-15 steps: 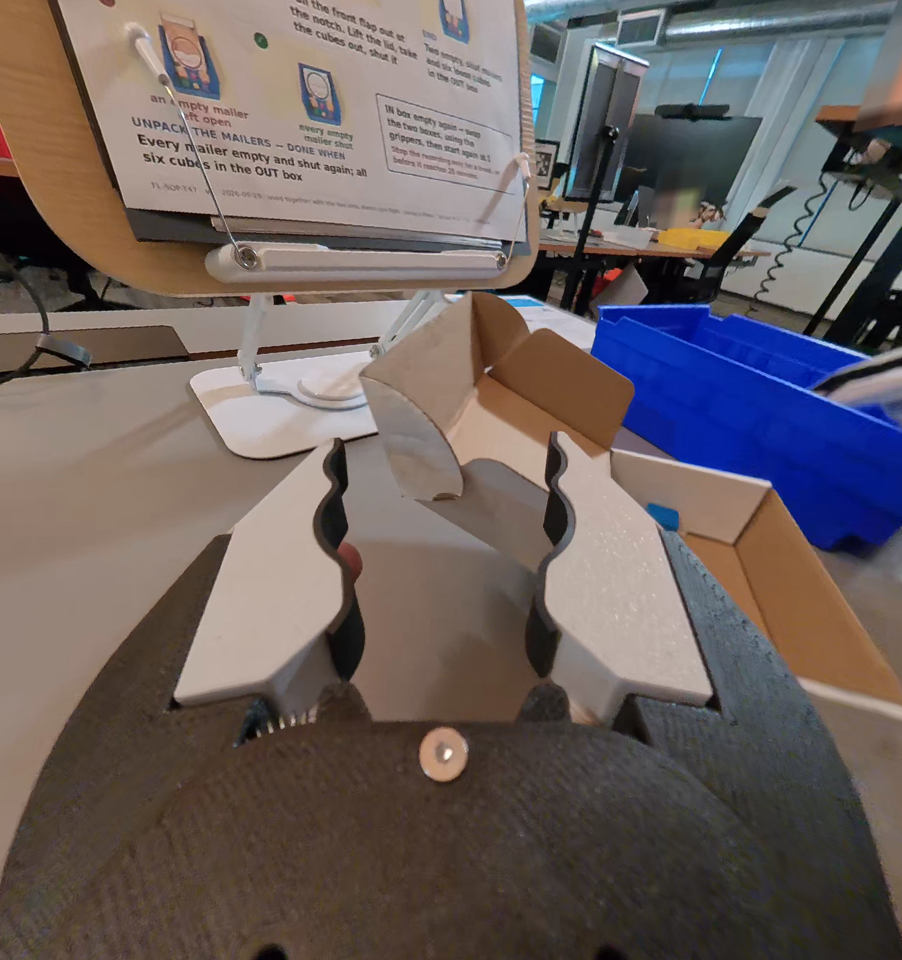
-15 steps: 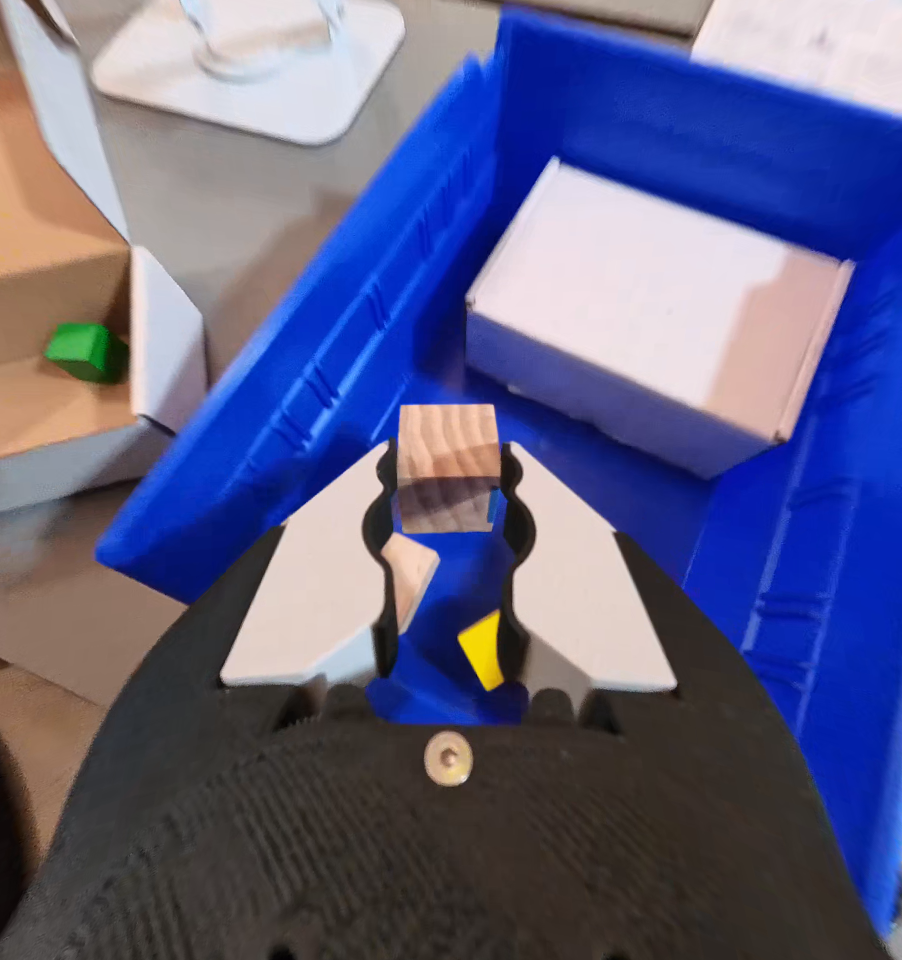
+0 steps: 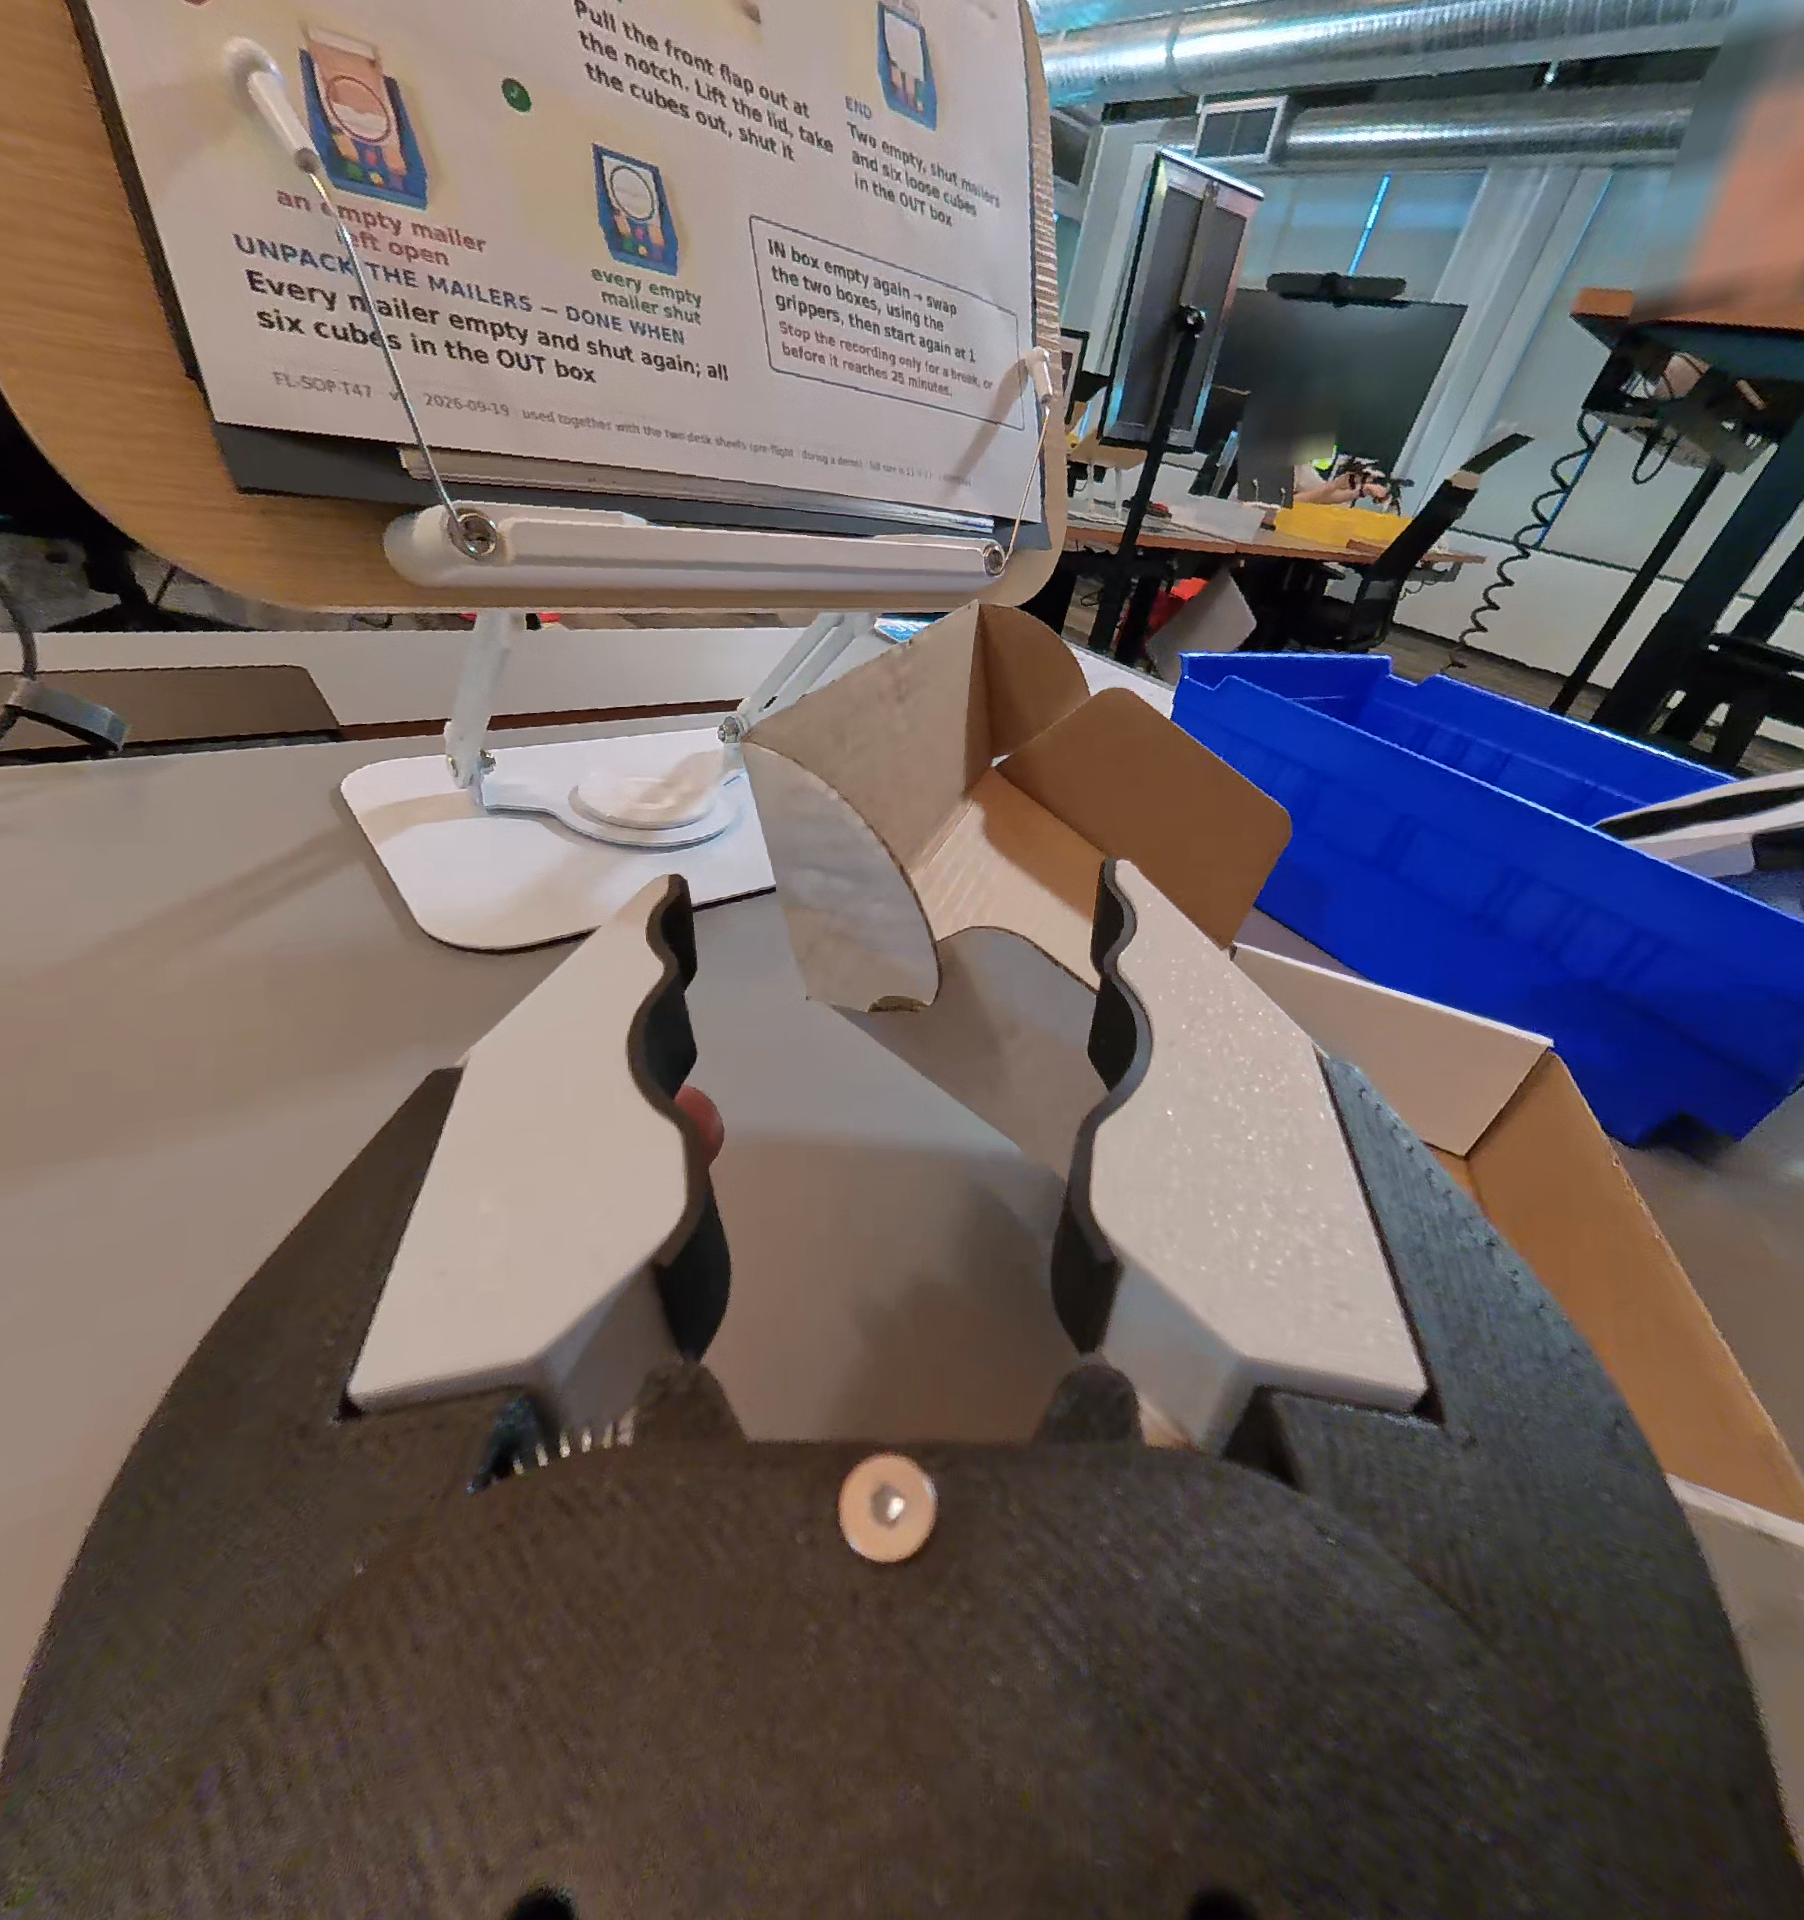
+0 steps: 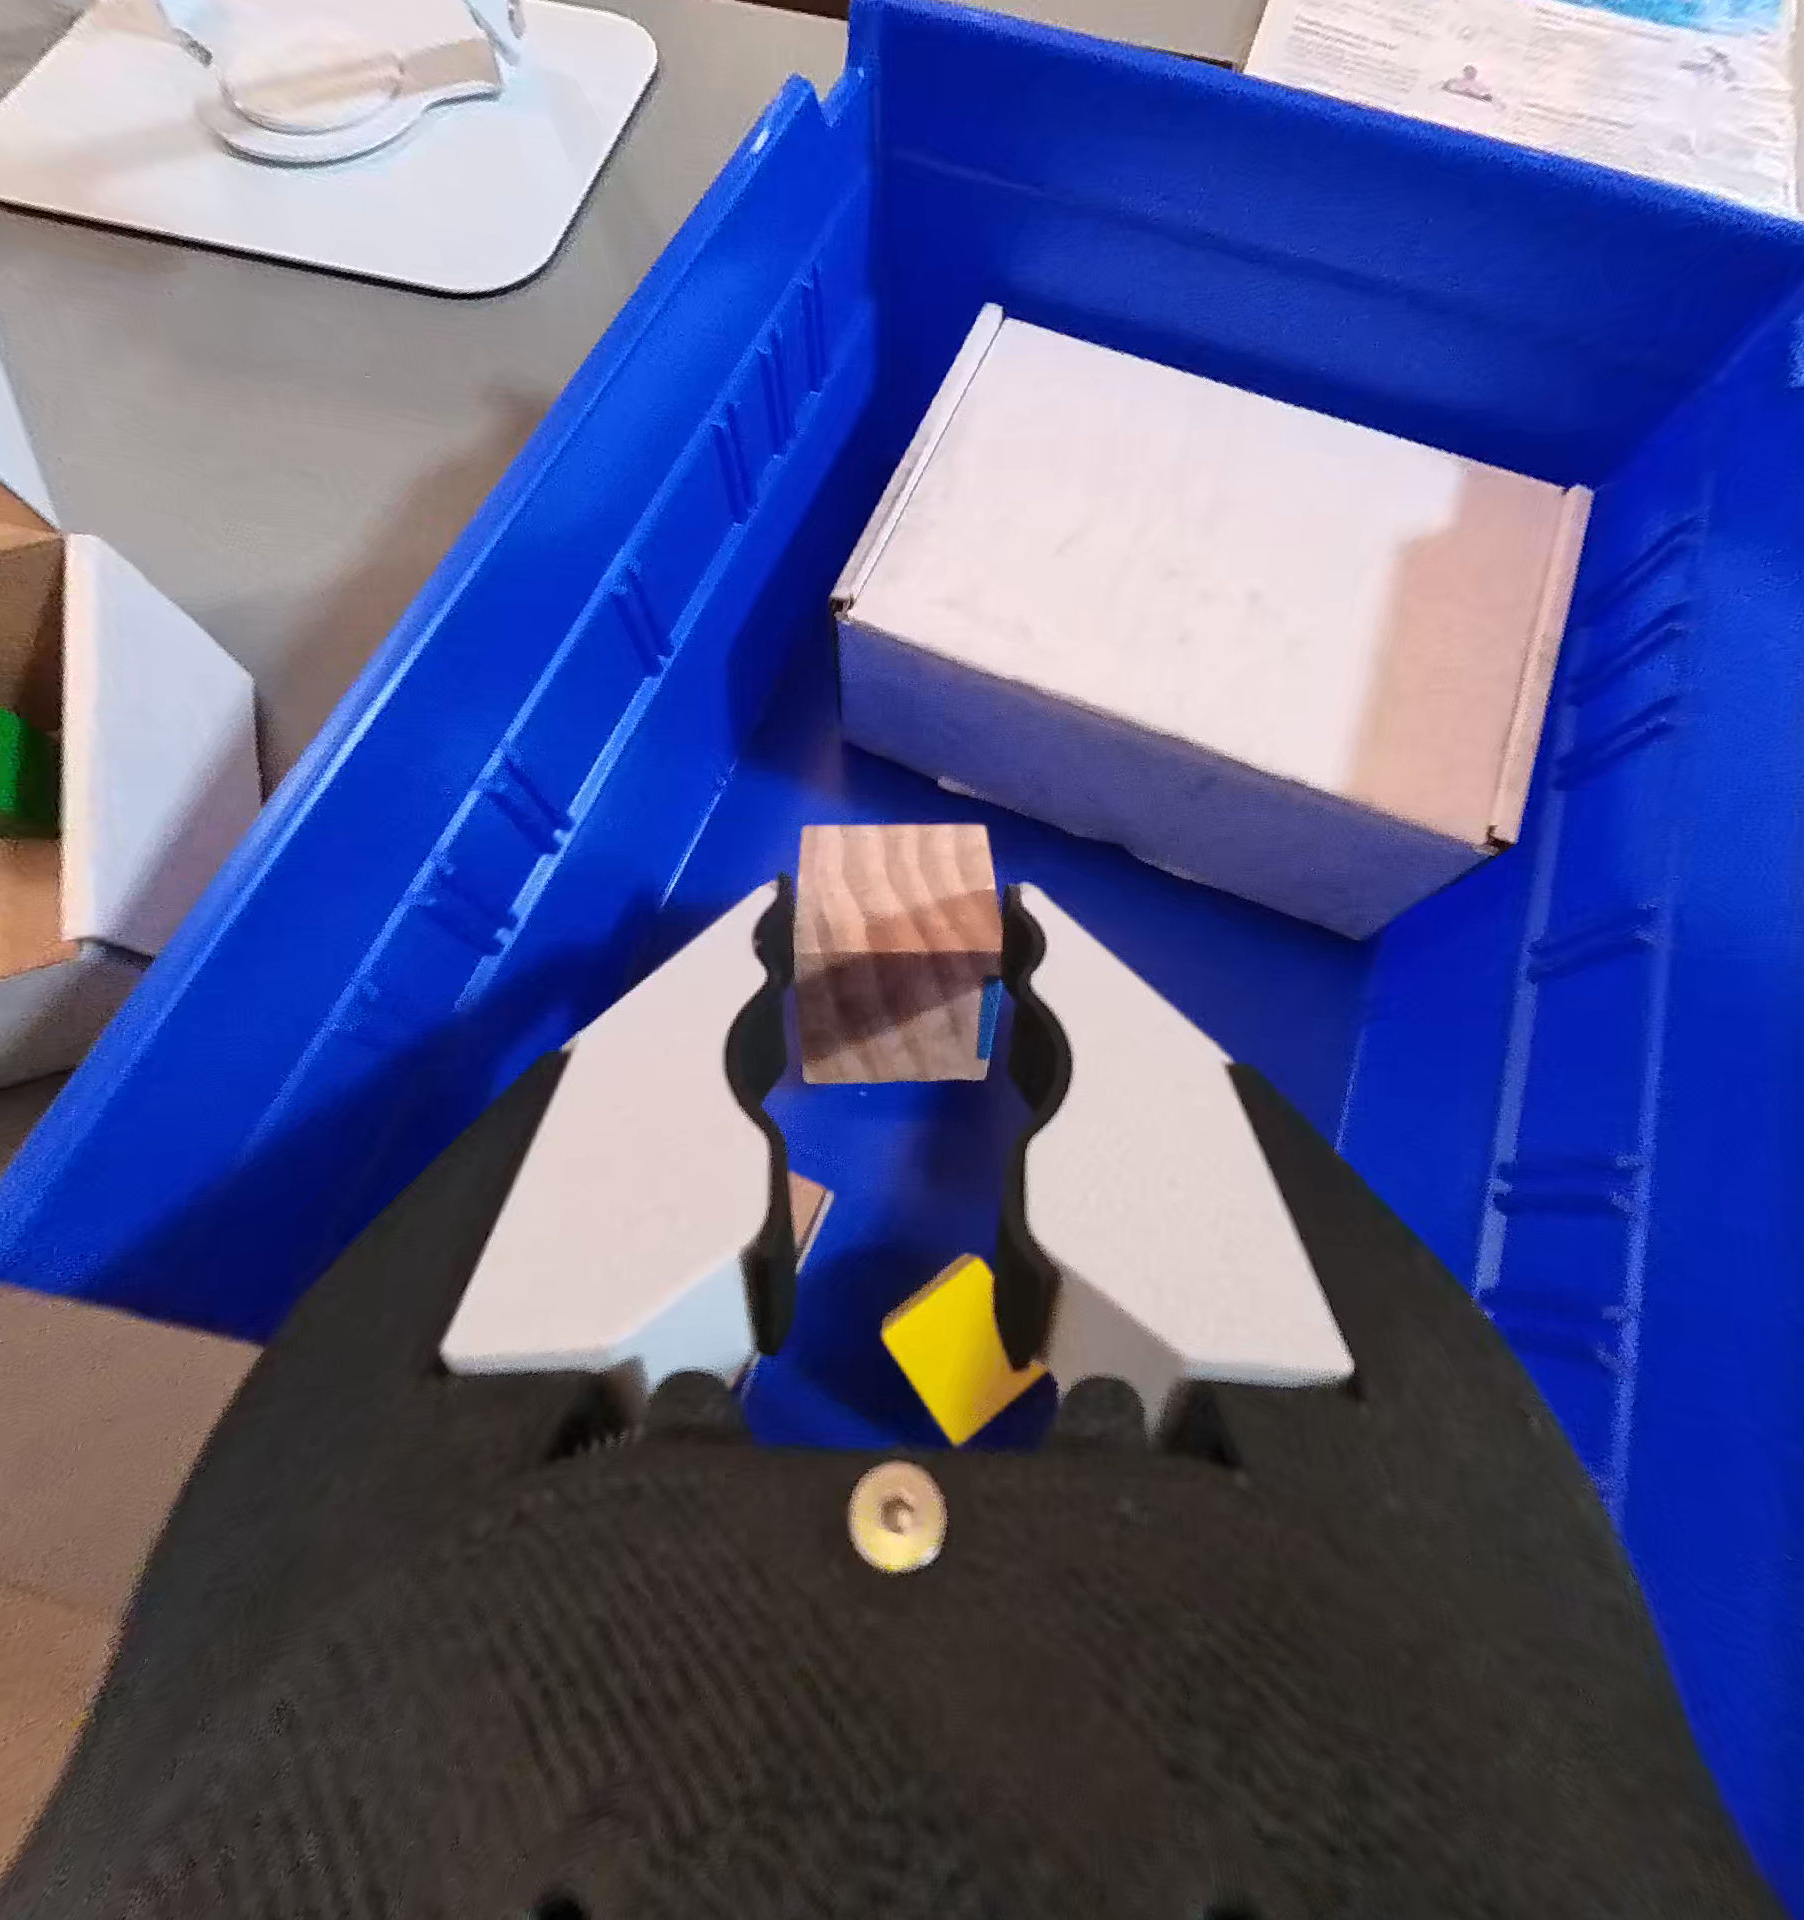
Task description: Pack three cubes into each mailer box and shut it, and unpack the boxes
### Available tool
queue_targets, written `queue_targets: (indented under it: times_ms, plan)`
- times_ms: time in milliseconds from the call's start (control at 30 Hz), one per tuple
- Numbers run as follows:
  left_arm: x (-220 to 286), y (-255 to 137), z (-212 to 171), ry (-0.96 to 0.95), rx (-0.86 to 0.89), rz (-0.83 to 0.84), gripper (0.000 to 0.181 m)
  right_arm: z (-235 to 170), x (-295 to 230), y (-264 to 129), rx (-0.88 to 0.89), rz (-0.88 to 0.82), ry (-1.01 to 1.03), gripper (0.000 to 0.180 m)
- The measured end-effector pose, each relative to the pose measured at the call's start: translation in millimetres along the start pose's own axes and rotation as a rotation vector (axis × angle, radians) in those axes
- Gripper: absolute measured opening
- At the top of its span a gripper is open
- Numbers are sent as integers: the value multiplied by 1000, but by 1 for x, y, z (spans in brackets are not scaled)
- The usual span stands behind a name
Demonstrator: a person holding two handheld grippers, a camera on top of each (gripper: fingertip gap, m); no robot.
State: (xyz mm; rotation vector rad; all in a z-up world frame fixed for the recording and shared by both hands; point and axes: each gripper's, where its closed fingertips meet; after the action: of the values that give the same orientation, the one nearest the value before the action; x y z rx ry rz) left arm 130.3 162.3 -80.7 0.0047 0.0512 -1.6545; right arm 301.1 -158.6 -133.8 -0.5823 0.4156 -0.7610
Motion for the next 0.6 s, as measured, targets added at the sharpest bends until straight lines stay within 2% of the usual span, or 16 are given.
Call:
queue_targets:
  times_ms: [167,333,467,600]
  plan:
    - [-4,-10,-3,4,-14,13,80,-10,1,14,-80,-48,-39,40]
    - [-5,-24,-2,60,-15,36,78,-22,1,9,-172,-62,-73,40]
    - [-4,-29,-4,103,-18,43,78,-32,-6,13,-239,-7,-33,50]
    - [-3,-31,-5,111,-23,42,78,-23,-8,7,-222,-6,-39,61]
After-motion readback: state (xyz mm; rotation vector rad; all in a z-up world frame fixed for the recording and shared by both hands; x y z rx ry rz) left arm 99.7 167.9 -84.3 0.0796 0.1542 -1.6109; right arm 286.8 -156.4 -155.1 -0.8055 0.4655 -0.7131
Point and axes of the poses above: each gripper's, where its closed fingertips meet, y out along the fingers, z out of its top, x = y × z across the jaws, and after that the axes turned 12 degrees about y, right-handed
